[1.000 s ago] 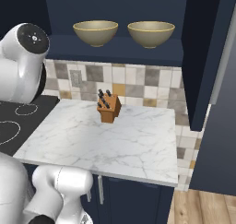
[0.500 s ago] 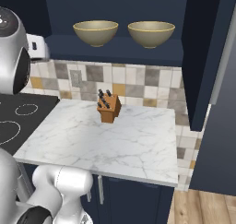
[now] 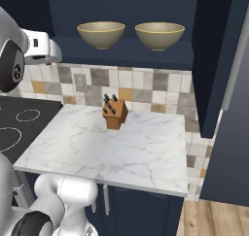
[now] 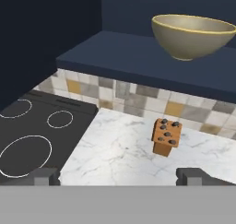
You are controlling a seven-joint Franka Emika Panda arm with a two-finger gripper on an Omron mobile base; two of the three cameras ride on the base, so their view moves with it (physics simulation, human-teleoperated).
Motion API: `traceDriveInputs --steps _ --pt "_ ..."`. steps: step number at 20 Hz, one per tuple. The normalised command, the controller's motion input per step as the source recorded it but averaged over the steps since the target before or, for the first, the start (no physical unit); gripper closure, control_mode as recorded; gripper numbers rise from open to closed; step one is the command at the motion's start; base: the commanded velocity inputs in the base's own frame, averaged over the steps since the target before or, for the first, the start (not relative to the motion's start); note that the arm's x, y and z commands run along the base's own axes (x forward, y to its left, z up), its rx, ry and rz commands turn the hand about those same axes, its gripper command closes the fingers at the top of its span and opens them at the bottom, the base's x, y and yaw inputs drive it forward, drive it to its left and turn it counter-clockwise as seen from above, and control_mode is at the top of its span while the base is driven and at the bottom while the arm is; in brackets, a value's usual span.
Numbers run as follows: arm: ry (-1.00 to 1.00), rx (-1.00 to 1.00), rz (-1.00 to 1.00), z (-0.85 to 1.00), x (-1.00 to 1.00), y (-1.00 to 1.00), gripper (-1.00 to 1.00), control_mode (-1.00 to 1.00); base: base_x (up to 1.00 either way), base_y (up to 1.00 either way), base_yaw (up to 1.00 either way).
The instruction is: Move the bowls from the cabinet to the plates on the dining table.
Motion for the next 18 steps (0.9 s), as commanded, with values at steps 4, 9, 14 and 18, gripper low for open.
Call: traceDriveInputs --steps 4,9,14,18 --pt "-0.01 -0.13 -0.16 -0.01 0.16 -0.23 -1.0 -1.0 0.0 0.0 0.0" --pt "-0.03 -0.11 -0.11 0.03 0.21 -0.16 -1.0 -1.0 0.0 0.0 0.0" --pt "-0.04 -0.08 0.0 0.06 0.19 -0.09 -1.0 -1.0 0.0 0.0 0.0" --pt "-0.03 -0.05 0.0 0.03 0.18 -0.05 -1.0 -1.0 0.0 0.0 0.0"
